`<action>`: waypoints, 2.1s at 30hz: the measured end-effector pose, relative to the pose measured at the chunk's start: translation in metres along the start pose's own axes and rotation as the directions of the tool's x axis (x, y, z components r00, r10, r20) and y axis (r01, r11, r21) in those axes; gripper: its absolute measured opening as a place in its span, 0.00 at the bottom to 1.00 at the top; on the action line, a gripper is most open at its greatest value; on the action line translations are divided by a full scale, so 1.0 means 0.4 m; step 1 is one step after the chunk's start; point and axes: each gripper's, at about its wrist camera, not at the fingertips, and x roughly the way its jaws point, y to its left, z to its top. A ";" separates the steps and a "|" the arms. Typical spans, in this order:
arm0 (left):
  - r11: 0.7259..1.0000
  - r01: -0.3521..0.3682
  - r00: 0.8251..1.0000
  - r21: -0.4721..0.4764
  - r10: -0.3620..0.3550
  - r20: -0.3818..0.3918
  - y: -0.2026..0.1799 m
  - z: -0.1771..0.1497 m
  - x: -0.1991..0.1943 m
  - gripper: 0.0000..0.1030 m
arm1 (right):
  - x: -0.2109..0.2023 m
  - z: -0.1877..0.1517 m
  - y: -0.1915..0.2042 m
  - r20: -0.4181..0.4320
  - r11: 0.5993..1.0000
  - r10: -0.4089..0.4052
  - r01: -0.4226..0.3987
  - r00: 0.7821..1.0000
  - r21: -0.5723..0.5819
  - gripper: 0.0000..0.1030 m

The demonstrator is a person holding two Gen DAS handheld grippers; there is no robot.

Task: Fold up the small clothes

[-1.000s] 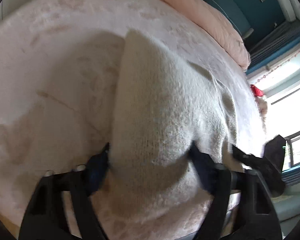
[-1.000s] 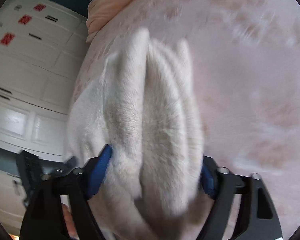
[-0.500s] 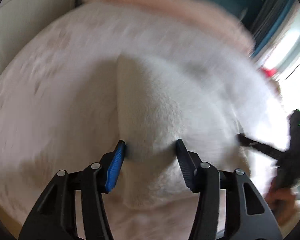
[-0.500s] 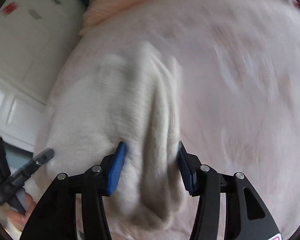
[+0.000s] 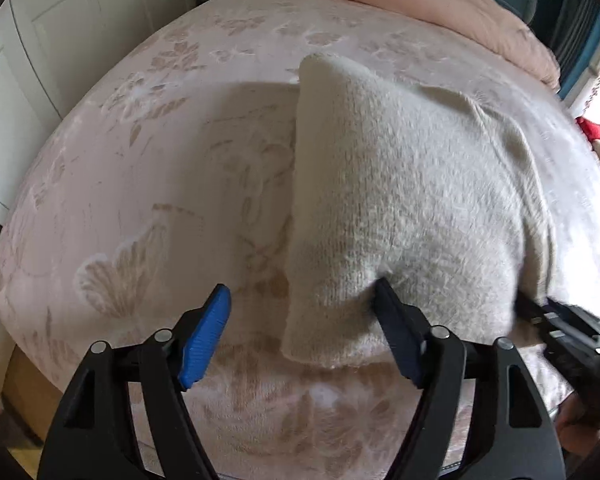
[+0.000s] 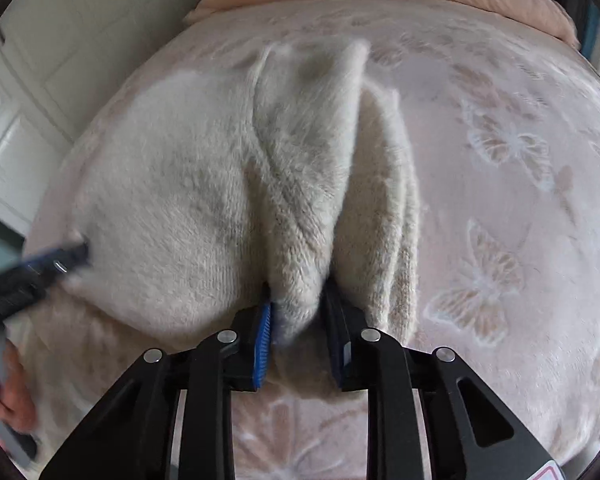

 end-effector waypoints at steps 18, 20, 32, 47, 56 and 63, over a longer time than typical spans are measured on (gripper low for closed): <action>0.999 0.006 1.000 0.045 -0.005 -0.014 -0.006 0.032 0.009 0.66 | 0.101 0.067 -0.136 0.005 0.937 0.227 -0.220 0.974 0.271 0.48; 0.998 0.043 0.999 0.052 -0.042 -0.022 -0.014 0.040 0.004 0.47 | 0.068 0.090 -0.120 0.020 0.947 0.215 -0.214 0.976 0.241 0.38; 0.985 -0.057 0.997 0.164 0.049 0.052 -0.087 0.022 -0.001 0.57 | -0.010 0.048 -0.152 0.064 0.968 0.128 -0.138 0.990 0.208 0.45; 0.989 -0.061 0.997 0.137 0.053 0.059 -0.116 -0.029 -0.101 0.56 | -0.089 -0.034 -0.053 0.046 0.999 -0.050 0.050 0.998 -0.013 0.35; 0.988 -0.064 0.993 0.141 0.050 0.104 -0.156 -0.067 -0.176 0.66 | -0.265 -0.072 -0.057 0.171 0.995 -0.085 0.074 0.982 0.070 0.56; 0.992 -0.062 0.982 0.110 0.040 0.187 -0.148 -0.126 -0.258 0.93 | -0.342 -0.155 -0.050 0.242 0.981 -0.174 0.146 0.955 0.128 0.76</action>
